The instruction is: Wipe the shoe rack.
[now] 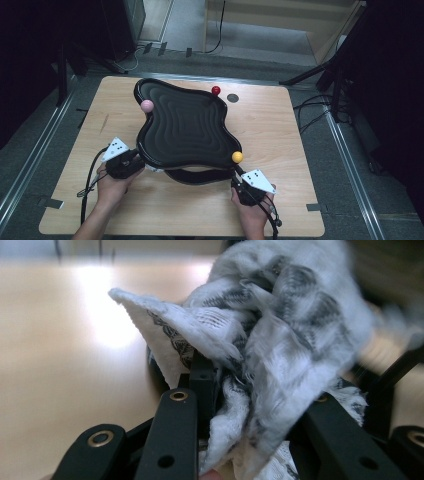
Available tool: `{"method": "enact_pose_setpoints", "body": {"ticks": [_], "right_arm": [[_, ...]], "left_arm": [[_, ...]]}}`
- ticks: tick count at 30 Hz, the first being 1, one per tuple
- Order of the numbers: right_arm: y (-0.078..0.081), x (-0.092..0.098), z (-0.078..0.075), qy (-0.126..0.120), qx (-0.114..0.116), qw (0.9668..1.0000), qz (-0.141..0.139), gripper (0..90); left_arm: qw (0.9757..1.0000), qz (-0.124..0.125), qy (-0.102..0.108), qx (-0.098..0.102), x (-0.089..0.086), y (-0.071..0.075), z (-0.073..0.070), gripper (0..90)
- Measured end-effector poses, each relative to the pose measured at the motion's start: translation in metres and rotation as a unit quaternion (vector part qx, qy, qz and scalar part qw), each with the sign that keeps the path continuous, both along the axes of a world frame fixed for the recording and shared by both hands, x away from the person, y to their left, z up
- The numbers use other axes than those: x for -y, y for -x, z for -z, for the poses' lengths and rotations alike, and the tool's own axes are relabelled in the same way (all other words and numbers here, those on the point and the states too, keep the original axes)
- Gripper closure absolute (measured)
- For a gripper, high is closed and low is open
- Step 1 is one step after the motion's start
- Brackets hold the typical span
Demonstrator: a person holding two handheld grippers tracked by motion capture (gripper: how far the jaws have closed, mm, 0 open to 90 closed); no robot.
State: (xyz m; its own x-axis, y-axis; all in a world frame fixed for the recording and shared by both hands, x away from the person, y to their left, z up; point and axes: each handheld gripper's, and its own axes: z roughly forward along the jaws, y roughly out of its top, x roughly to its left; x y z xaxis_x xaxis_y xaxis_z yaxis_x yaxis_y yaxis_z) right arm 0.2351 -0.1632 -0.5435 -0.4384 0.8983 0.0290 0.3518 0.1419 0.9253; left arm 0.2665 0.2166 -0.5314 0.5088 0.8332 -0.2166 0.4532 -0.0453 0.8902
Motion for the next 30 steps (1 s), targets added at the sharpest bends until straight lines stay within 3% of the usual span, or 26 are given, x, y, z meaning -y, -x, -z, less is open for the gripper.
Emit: {"method": "enact_pose_setpoints", "body": {"ticks": [2, 5, 8, 12, 14, 16, 20, 23, 25, 27, 30], "right_arm": [[-0.001, 0.001, 0.0, 0.0, -0.001, 1.0, 0.003, 75.8], [-0.002, 0.003, 0.0, 0.0, 0.0, 1.0, 0.006, 75.8], [-0.003, 0.006, 0.0, 0.0, 0.0, 0.9999, 0.012, 75.8], [-0.007, 0.013, 0.0, -0.003, -0.002, 0.9998, 0.02, 75.7], [-0.009, 0.016, 0.0, -0.003, -0.001, 0.9997, 0.023, 75.7], [-0.011, 0.018, 0.0, -0.007, -0.001, 0.9997, 0.022, 75.6], [-0.012, 0.019, 0.0, -0.006, 0.0, 0.9998, 0.021, 75.5], [-0.014, 0.02, 0.0, -0.007, -0.002, 0.9997, 0.022, 75.5], [-0.016, 0.02, -0.001, -0.009, -0.004, 0.9997, 0.022, 75.4], [-0.018, 0.021, -0.001, -0.011, -0.005, 0.9997, 0.022, 75.3], [-0.023, 0.022, 0.0, -0.013, -0.004, 0.9997, 0.018, 75.2]], "left_arm": [[0.9992, -0.001, -0.025, -0.03, 0.001, 0.0, 0.011, 72.5], [0.9969, -0.02, -0.041, -0.065, -0.007, 0.003, 0.016, 72.6], [0.9942, -0.054, -0.051, -0.079, -0.024, 0.009, 0.017, 72.6], [0.9882, -0.113, -0.049, -0.092, -0.049, 0.017, 0.016, 66.0], [0.9877, -0.129, -0.03, -0.084, -0.059, 0.02, 0.012, 52.9], [0.9895, -0.127, -0.004, -0.07, -0.063, 0.022, 0.006, 43.6], [0.9951, -0.094, 0.012, -0.028, -0.051, 0.021, -0.013, 24.4], [0.9987, -0.049, 0.008, 0.012, -0.029, 0.018, -0.026, 25.9], [0.9992, -0.023, 0.0, 0.034, -0.013, 0.014, -0.034, 31.5], [0.999, -0.01, -0.012, 0.041, 0.001, 0.008, -0.039, 34.8], [0.999, 0.004, -0.013, 0.043, 0.016, -0.001, -0.039, 42.8]]}}
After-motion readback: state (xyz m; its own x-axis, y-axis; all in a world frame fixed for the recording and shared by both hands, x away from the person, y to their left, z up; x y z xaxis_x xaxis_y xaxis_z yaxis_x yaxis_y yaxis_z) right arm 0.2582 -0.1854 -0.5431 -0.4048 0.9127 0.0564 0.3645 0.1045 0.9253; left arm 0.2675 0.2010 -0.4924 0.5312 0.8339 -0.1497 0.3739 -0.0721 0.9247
